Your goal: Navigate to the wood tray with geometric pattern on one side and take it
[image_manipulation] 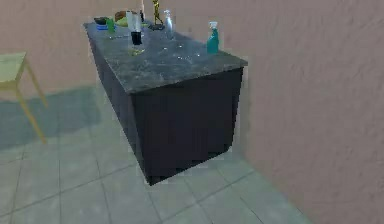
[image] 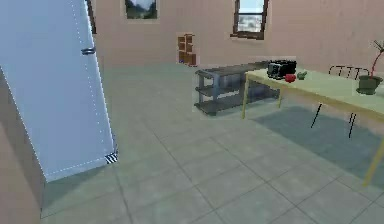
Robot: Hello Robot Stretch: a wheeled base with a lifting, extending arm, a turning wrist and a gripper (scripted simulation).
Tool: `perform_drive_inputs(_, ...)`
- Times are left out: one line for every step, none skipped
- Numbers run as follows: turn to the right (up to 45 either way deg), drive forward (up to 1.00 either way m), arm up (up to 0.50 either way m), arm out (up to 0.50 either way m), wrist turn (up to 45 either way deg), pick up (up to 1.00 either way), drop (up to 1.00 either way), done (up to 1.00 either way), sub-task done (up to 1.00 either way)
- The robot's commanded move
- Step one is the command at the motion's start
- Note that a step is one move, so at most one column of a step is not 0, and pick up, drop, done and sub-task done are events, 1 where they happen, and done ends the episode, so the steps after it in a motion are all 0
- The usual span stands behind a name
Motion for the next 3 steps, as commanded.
perform_drive_inputs(45.0, 0.00, 0.00, 0.00, 0.0, 0.00, 0.00, 0.00, 0.00)
perform_drive_inputs(12.0, 0.00, 0.00, 0.00, 0.0, 0.00, 0.00, 0.00, 0.00)
perform_drive_inputs(0.0, 0.05, 0.00, 0.00, 0.0, 0.00, 0.00, 0.00, 0.00)
